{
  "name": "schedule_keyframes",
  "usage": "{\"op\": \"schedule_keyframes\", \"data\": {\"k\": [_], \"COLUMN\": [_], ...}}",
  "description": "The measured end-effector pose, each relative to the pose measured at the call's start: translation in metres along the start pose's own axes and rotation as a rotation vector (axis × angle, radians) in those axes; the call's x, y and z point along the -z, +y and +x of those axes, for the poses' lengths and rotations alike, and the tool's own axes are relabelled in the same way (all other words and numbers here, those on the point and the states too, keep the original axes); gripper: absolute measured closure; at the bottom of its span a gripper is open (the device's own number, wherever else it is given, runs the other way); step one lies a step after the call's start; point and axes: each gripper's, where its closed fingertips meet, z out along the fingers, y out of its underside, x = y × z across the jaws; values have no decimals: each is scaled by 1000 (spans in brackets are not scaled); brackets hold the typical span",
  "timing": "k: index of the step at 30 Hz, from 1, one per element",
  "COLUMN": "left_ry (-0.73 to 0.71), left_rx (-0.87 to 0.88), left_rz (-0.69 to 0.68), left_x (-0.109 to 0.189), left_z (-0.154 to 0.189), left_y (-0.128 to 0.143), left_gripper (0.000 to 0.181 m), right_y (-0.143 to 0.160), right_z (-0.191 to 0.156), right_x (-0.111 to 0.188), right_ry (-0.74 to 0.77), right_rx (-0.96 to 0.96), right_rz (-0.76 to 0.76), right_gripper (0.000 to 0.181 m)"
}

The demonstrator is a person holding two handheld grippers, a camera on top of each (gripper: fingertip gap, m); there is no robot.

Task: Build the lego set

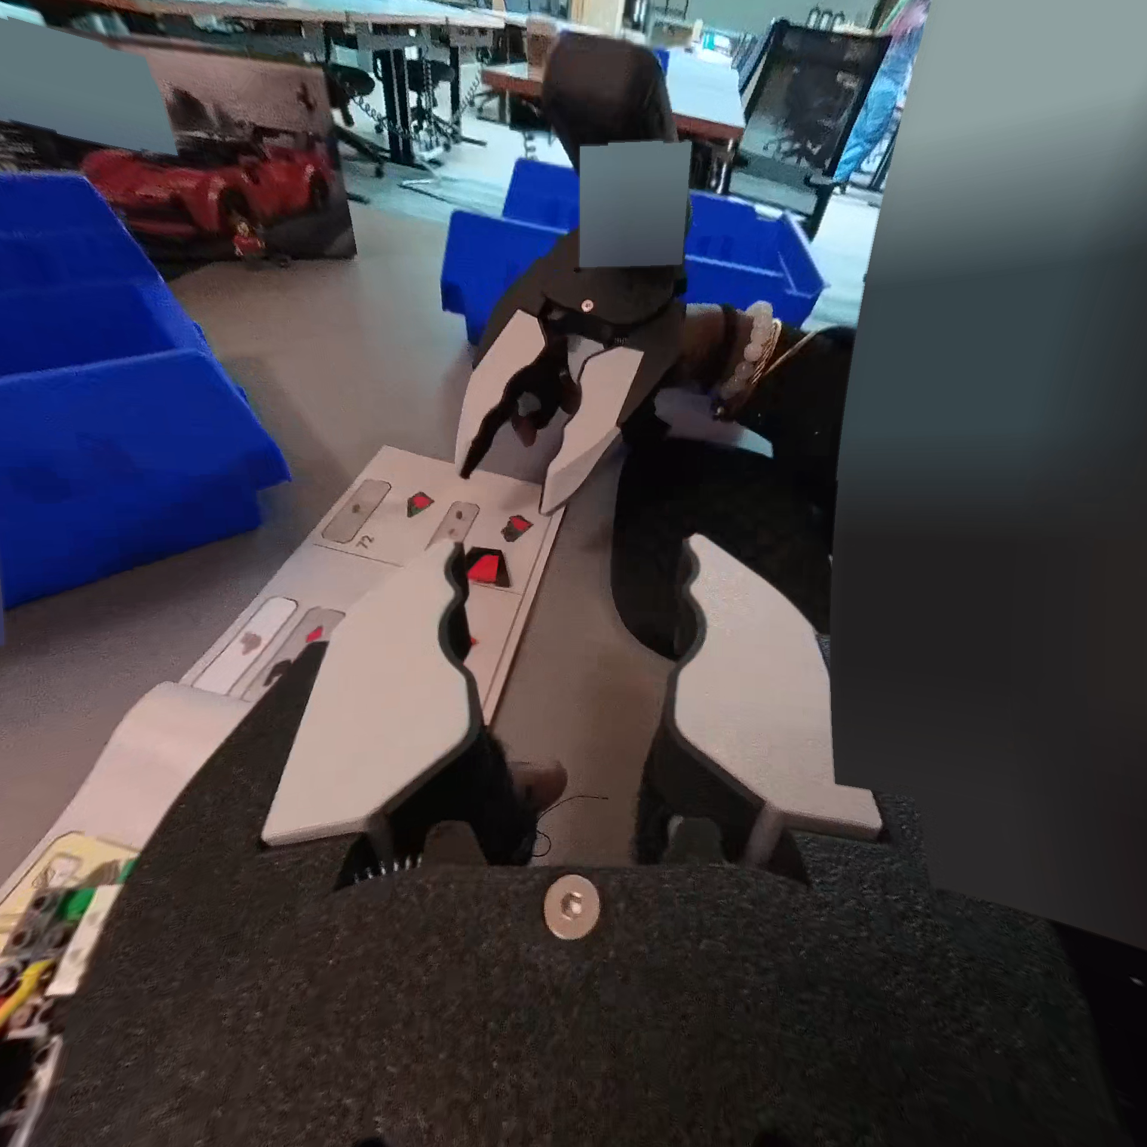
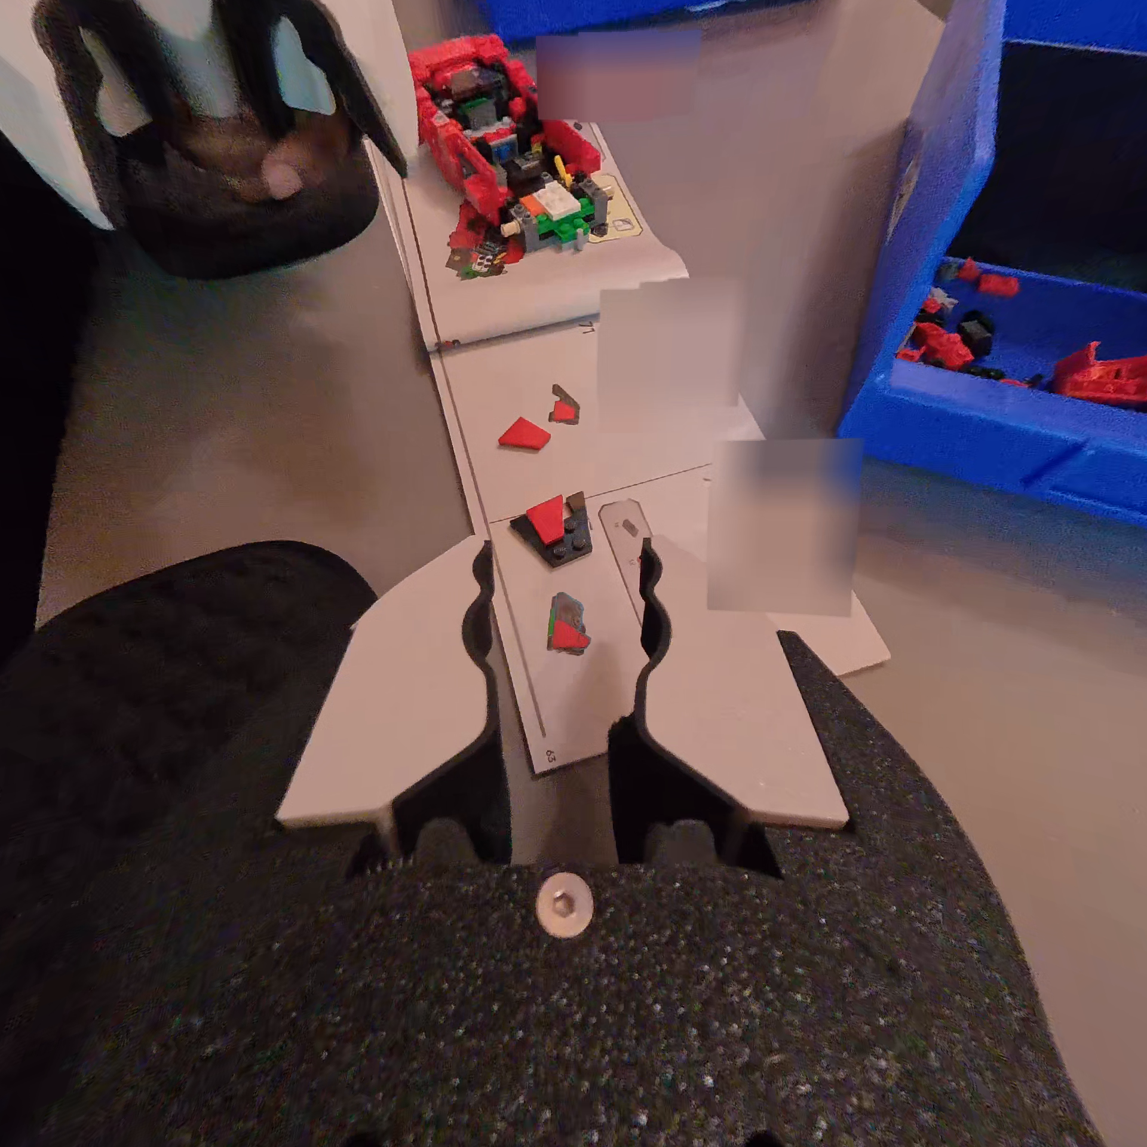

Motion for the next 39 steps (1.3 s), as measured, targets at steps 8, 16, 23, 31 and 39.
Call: {"op": "schedule_keyframes", "data": {"k": [8, 16, 23, 31, 39], "left_ry": [-71, 6, -27, -70, -32], "left_rx": [-77, -82, 5, -18, -27], "left_rz": [-187, -210, -161, -180, -207], "left_x": [-21, -27, -27, -25, -31], "left_z": [0, 3, -10, -17, -9], "left_y": [41, 45, 43, 49, 51], "left_gripper": [162, 175, 165, 161, 167], "right_y": [11, 9, 14, 12, 5], "right_z": [-1, -1, -2, -6, -17], "right_x": [-16, -30, -37, -27, -14], "right_ry": [0, -65, -82, -42, -121], "right_rx": [161, 157, 111, 164, 191], "right_rz": [-205, -244, -245, -235, -209], "right_gripper": [147, 144, 154, 155, 155]}}
